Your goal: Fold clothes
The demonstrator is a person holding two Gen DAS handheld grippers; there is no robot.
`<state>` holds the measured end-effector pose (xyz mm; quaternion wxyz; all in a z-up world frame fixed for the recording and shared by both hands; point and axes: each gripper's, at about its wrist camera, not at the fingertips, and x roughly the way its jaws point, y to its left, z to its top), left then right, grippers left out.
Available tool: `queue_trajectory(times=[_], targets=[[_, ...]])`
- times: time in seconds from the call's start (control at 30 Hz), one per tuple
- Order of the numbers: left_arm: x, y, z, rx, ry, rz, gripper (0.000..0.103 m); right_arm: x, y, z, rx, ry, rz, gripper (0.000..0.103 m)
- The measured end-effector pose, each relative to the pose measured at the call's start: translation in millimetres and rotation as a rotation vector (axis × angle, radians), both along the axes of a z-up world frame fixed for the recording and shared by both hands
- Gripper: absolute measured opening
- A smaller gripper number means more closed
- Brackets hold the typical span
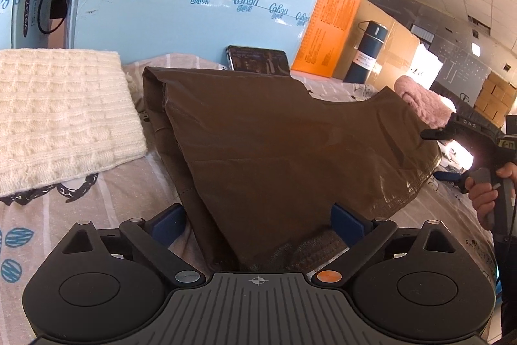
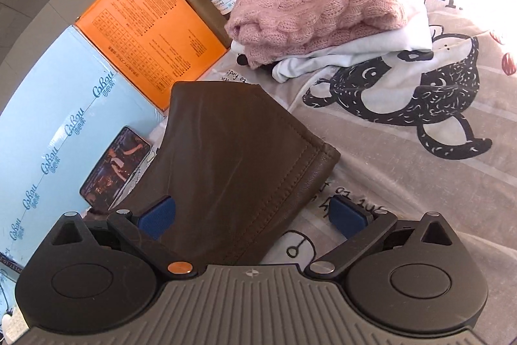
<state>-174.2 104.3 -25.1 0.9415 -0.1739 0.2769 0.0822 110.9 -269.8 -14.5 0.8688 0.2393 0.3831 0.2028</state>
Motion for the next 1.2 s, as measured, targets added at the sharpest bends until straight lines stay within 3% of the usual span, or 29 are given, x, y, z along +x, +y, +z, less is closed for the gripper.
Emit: queue_trajectory(times=[0.17,0.27,0.3,0.33,0.43,0.8,1.0,1.2], targets=[[1,-3,-2,0.016,-0.002,-0.009,0.1,9,6,-8,0.071,-0.042,-0.06,0.099],[1,-3,-2,0.015,-0.008,-0.009,0.1,11,-2,-16,0.148,-0.042,-0.103,0.071],[1,-3,-2,0.015,-0.01,-0.009,0.1,12,-5,-18,0.164,-0.04,-0.116,0.053],[0,-3,-2,0.013,-0.015,-0.01,0.1,12,-8,-21,0.18,-0.037,-0.128,0.042],[-1,-2,-1,0.004,-0.031,-0.011,0.1,12,-16,-24,0.232,-0.045,-0.153,0.026],[-3,-4,1,-0.027,-0.085,-0.075,0.1,-11,-32,-5,0.438,-0.219,-0.071,0.007],[-6,-13,4,-0.022,-0.13,-0.156,0.1,-37,-35,18,0.449,-0.303,-0.032,0.006],[-4,-11,3,0.061,-0.074,-0.021,0.099,-76,-1,49,0.354,-0.439,0.123,0.006]])
